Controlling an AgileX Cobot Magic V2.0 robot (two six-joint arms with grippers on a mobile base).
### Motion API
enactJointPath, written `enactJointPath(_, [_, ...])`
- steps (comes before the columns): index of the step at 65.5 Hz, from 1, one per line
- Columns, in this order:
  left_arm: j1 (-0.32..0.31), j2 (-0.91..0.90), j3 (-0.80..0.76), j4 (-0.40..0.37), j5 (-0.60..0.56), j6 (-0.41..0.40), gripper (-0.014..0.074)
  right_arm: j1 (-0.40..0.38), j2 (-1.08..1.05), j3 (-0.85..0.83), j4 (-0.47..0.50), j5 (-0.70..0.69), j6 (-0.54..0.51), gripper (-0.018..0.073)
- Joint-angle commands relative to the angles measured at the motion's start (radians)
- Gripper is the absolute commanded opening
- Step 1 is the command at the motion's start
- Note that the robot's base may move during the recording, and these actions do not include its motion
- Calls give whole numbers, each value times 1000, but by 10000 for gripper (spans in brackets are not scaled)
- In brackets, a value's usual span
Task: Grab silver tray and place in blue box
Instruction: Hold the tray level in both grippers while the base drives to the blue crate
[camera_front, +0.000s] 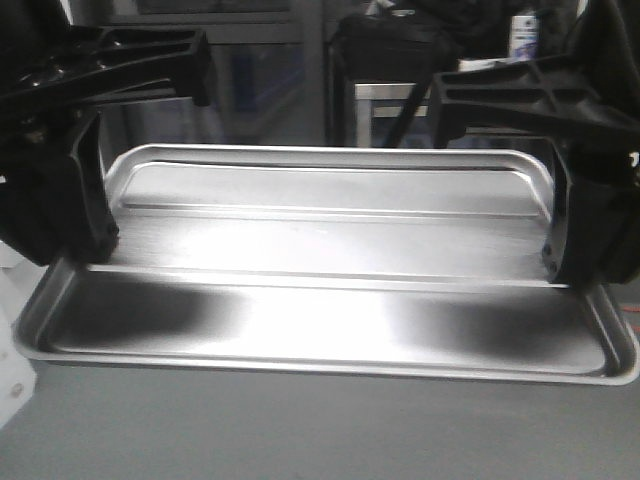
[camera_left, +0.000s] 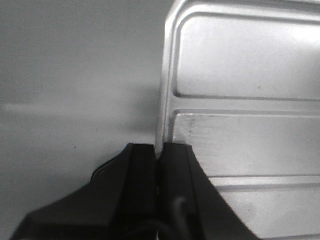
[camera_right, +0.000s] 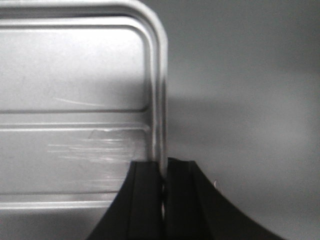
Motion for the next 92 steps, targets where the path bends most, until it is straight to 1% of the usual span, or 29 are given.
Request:
enactJointPath(1, [-6, -29, -28, 22, -14, -8, -97, 2, -26, -27, -41, 0, 0, 58])
enactJointPath(92, [-6, -29, -28, 22, -14, -8, -97, 2, -26, -27, -41, 1, 0, 58])
